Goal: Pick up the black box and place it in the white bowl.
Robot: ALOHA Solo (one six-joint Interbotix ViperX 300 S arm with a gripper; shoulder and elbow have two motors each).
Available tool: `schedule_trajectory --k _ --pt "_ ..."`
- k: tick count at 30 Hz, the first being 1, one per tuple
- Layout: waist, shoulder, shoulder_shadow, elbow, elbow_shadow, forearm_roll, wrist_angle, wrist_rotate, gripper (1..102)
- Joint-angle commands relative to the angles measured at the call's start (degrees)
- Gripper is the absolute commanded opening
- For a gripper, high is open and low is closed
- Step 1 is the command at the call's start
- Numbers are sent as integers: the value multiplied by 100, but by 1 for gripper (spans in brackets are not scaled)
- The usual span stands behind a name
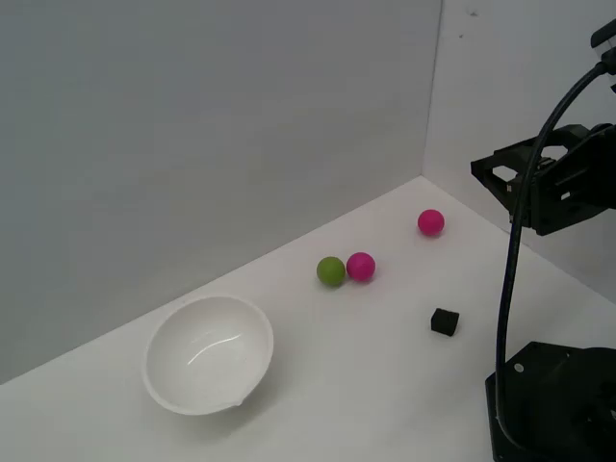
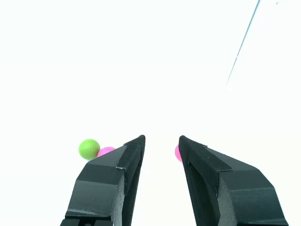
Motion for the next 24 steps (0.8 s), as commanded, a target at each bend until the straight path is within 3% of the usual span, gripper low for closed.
schedule_trajectory --k 1,6,12,24 --pt "79 -299 -264 -360 -369 44 246 97 40" --pt "-123 -642 -606 -668 -668 53 826 97 40" --pt "-255 -817 -782 -721 -729 26 1099 316 40" --pt "-352 -1046 -1011 -853 -861 -325 1969 316 40"
